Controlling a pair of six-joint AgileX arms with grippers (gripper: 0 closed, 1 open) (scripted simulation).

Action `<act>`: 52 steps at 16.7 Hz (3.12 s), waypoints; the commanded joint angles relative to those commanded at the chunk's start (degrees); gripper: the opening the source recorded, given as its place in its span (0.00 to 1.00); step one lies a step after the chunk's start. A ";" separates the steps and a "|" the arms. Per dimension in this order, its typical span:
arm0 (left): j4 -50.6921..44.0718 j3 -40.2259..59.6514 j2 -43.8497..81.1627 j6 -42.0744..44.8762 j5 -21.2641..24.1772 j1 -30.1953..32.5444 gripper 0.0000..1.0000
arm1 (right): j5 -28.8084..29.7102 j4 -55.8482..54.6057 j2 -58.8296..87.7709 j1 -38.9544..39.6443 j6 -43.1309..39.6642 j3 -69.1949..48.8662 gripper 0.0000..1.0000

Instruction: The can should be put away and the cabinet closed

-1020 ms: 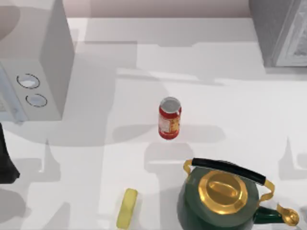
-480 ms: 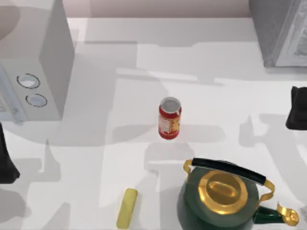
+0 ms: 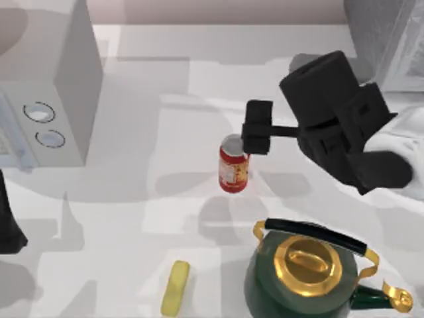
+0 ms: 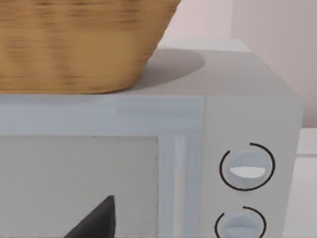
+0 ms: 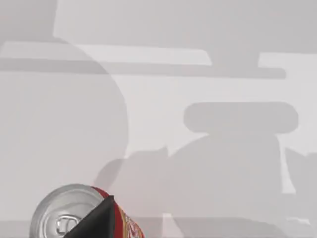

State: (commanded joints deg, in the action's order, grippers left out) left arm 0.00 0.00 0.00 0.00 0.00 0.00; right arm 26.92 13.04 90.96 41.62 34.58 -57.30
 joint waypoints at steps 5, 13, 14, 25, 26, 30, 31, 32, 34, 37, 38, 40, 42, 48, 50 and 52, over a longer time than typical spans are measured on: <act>0.00 0.00 0.00 0.00 0.00 0.00 1.00 | 5.40 2.59 16.81 7.81 6.97 -10.58 1.00; 0.00 0.00 0.00 0.00 0.00 0.00 1.00 | 7.05 3.71 21.72 10.00 9.17 -12.64 1.00; 0.00 0.00 0.00 0.00 0.00 0.00 1.00 | 6.99 3.57 21.79 9.88 9.02 -12.75 1.00; 0.00 0.00 0.00 0.00 0.00 0.00 1.00 | 4.56 -5.39 31.62 5.09 4.17 -16.36 1.00; 0.00 0.00 0.00 0.00 0.00 0.00 1.00 | 4.72 -5.22 31.55 5.39 4.44 -16.20 1.00; 0.00 0.00 0.00 0.00 0.00 0.00 1.00 | 4.82 -5.10 31.50 5.54 4.61 -16.10 1.00; 0.00 0.00 0.00 0.00 0.00 0.00 1.00 | 4.82 -5.10 31.50 5.54 4.61 -16.10 0.92; 0.00 0.00 0.00 0.00 0.00 0.00 1.00 | 4.82 -5.10 31.50 5.54 4.61 -16.10 0.85; 0.00 0.00 0.00 0.00 0.00 0.00 1.00 | 4.82 -5.10 31.50 5.54 4.61 -16.10 0.70; 0.00 0.00 0.00 0.00 0.00 0.00 1.00 | 4.82 -5.10 31.50 5.54 4.61 -16.10 0.47; 0.00 0.00 0.00 0.00 0.00 0.00 1.00 | 4.82 -5.10 31.50 5.54 4.61 -16.10 0.40; 0.00 0.00 0.00 0.00 0.00 0.00 1.00 | 4.82 -5.10 31.50 5.54 4.61 -16.10 0.25; 0.00 0.00 0.00 0.00 0.00 0.00 1.00 | 4.82 -5.10 31.50 5.54 4.61 -16.10 0.10; 0.00 0.00 0.00 0.00 0.00 0.00 1.00 | 4.82 -5.10 31.50 5.54 4.61 -16.10 0.00; 0.00 0.00 0.00 0.00 0.00 0.00 1.00 | 4.82 -5.10 31.50 5.54 4.61 -16.10 0.00; 0.00 0.00 0.00 0.00 0.00 0.00 1.00 | 4.84 -5.09 31.44 5.44 4.65 -16.08 0.00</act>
State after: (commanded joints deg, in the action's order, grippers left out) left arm 0.00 0.00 0.00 0.00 0.00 0.00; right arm 31.75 7.95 122.40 47.06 39.23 -73.38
